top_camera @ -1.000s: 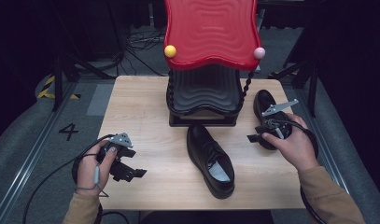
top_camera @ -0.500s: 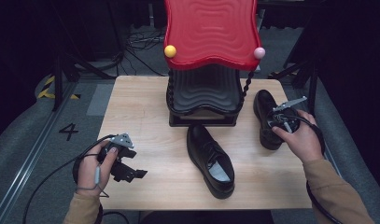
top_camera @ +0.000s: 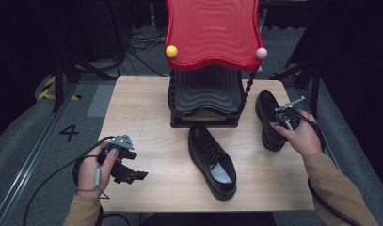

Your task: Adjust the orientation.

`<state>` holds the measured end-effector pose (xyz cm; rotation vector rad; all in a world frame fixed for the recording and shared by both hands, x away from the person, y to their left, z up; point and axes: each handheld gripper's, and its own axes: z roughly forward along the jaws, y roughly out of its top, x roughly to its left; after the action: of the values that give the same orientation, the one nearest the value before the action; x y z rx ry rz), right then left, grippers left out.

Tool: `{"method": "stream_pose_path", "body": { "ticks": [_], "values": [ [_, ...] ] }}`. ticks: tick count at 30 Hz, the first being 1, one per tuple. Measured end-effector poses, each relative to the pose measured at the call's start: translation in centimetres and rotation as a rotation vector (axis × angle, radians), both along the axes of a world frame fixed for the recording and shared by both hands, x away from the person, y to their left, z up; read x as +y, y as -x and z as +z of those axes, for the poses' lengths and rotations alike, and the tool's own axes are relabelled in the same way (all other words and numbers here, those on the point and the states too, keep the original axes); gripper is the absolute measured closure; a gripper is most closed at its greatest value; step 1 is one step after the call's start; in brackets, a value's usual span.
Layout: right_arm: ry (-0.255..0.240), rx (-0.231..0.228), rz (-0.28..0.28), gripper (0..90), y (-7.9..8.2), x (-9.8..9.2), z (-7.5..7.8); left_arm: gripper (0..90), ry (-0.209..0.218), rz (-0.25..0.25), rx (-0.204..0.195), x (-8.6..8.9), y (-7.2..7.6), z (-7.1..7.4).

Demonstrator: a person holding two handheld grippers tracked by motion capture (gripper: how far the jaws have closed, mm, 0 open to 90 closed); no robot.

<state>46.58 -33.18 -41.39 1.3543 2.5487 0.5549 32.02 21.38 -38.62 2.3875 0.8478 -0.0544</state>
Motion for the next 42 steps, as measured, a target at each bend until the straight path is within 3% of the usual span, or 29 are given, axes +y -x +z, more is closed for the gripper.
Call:
{"method": "stream_pose_path", "body": {
  "ticks": [9, 11, 14, 17, 20, 25, 31, 42],
  "values": [
    [-0.002, 0.051, 0.036, 49.5, -0.5, 0.2, -1.1, 17.0, 0.0, -0.002, 0.002, 0.0, 0.0, 0.0],
    [0.009, 0.06, 0.044, 55.6, -0.6, 0.3, -1.2, 17.0, 0.0, -0.001, 0.002, 0.0, 0.0, 0.0],
    [-0.006, 0.092, 0.041, 72.2, -0.6, 0.4, -1.1, 17.1, 0.002, 0.0, 0.001, 0.0, 0.0, 0.0],
    [-0.015, 0.106, 0.053, 77.2, -0.6, 0.6, -0.9, 17.0, 0.0, 0.002, -0.003, 0.1, 0.0, 0.0],
    [-0.036, 0.1, 0.059, 78.6, -0.6, 0.6, -0.7, 17.0, 0.004, 0.004, -0.001, 0.2, 0.0, 0.0],
    [-0.021, 0.088, 0.093, 77.8, -0.1, 1.0, 0.0, 17.0, 0.003, 0.006, 0.001, 0.2, 0.0, -0.1],
    [-0.03, 0.071, 0.122, 76.9, 1.4, 1.2, 1.6, 17.0, 0.005, 0.007, -0.001, 0.2, 0.1, 0.0],
    [-0.045, 0.03, 0.217, 76.7, 6.7, 2.2, 4.9, 17.1, 0.001, 0.006, -0.006, 0.1, 0.2, 0.1]
  ]
}}
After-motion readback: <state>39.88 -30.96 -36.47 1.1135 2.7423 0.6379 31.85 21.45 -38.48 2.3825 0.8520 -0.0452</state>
